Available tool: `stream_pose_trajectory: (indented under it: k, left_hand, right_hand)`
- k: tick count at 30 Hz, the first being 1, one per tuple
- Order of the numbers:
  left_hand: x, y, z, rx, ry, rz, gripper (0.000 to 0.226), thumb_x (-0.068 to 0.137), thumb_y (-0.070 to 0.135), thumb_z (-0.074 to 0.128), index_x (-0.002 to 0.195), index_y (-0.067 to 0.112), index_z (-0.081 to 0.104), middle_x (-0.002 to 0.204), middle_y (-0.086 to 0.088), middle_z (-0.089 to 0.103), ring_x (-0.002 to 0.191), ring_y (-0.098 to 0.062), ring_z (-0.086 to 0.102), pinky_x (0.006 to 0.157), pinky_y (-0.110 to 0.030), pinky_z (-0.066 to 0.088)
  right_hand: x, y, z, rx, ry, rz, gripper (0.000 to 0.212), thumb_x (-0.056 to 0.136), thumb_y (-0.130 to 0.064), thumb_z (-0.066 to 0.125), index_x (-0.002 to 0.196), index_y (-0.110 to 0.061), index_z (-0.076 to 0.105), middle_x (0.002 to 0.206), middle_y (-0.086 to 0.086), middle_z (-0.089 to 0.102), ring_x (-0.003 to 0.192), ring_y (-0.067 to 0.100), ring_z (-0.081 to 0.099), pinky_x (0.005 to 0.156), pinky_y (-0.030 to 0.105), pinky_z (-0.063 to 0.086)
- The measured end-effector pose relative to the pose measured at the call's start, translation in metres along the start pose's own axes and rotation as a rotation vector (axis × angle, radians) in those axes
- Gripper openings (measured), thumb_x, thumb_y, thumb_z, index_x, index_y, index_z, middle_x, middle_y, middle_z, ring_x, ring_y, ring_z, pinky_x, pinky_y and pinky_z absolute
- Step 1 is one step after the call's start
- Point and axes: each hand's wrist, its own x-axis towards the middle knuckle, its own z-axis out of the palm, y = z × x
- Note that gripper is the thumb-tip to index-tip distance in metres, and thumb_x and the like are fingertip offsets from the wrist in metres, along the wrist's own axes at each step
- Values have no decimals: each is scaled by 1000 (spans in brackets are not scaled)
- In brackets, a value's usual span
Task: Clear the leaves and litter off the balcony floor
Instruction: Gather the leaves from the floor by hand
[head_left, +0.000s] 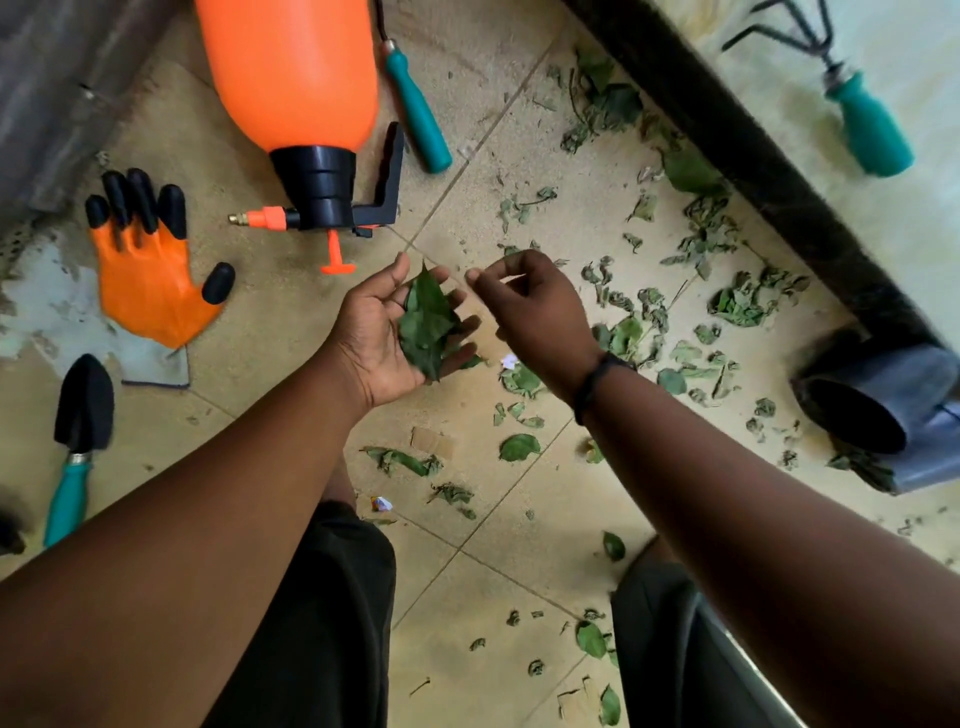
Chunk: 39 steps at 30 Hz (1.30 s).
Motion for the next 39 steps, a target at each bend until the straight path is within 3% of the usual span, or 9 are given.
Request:
stream_pose_trajectory:
  k: [3, 5, 10, 14, 20, 23, 26, 33, 39]
  left_hand:
    - [3, 3, 5, -3, -37, -5, 36, 96, 48, 47, 88, 22, 70, 89, -2, 69, 87, -29, 69, 74, -41, 57]
    - [6, 8, 10, 17, -61, -8, 36, 96, 48, 46, 87, 23, 70, 89, 0, 69, 89, -26, 68, 74, -40, 56]
    - [10, 17, 22, 64, -89, -6, 35, 96, 46, 44, 90, 24, 71, 89, 1, 68, 86, -25, 69, 76, -38, 56]
    - [11, 22, 24, 94, -91, -5, 38, 98, 48, 43, 90, 24, 72, 90, 2, 69, 89, -24, 68, 78, -38, 54]
    - [14, 22, 24, 82, -90, -4, 38, 98, 46, 44, 90, 24, 73, 90, 2, 69, 89, -24, 68, 75, -38, 56]
    - [16, 18, 24, 90, -66, -6, 35, 98, 46, 44, 94, 24, 71, 91, 2, 69, 90, -24, 68, 74, -38, 56]
    - [19, 13, 16, 89, -41, -6, 34, 98, 46, 45, 96, 24, 71, 92, 2, 69, 89, -23, 68, 76, -38, 55]
    - [22, 11, 7, 108, -5, 8, 35, 98, 45, 44, 96, 23, 71, 92, 1, 70, 88, -25, 67, 78, -37, 54]
    - [25, 9, 19, 118, 10, 28, 35, 97, 48, 45, 100, 25, 70, 95, 1, 70, 90, -24, 66, 81, -37, 50]
  right_hand:
    - [43, 0, -22, -129, 157, 3, 14, 93, -35, 61, 90, -23, 55, 83, -4, 66, 65, 15, 58, 68, 38, 54]
    - [74, -4, -42, -339, 195, -41, 10, 96, -30, 56, 104, -24, 56, 111, 0, 66, 77, 12, 59, 68, 31, 54]
    - [136, -26, -90, -925, 172, -93, 66, 92, -9, 56, 151, -18, 26, 151, 11, 34, 115, 28, 54, 72, 23, 41]
    - [158, -36, -109, -984, 92, -17, 73, 90, -19, 61, 151, -15, 22, 141, 12, 47, 113, 31, 56, 78, 36, 49]
    - [120, 5, -81, -997, -29, -179, 35, 93, -17, 57, 127, -23, 50, 123, 0, 58, 87, 15, 56, 57, 20, 43]
    - [111, 25, -75, -875, 101, -237, 28, 94, -21, 53, 121, -26, 53, 131, 0, 52, 94, 19, 60, 72, 34, 57]
    - [121, 29, -84, -700, 282, -81, 25, 96, -23, 52, 120, -21, 53, 126, 5, 55, 97, 20, 59, 82, 36, 53]
    - [149, 20, -71, -909, 189, -116, 39, 92, -44, 59, 121, -19, 50, 116, 4, 52, 85, 23, 58, 70, 38, 52]
    - [148, 34, -66, -671, 97, 88, 31, 94, -37, 59, 73, -14, 55, 75, 4, 57, 67, 21, 54, 51, 28, 39]
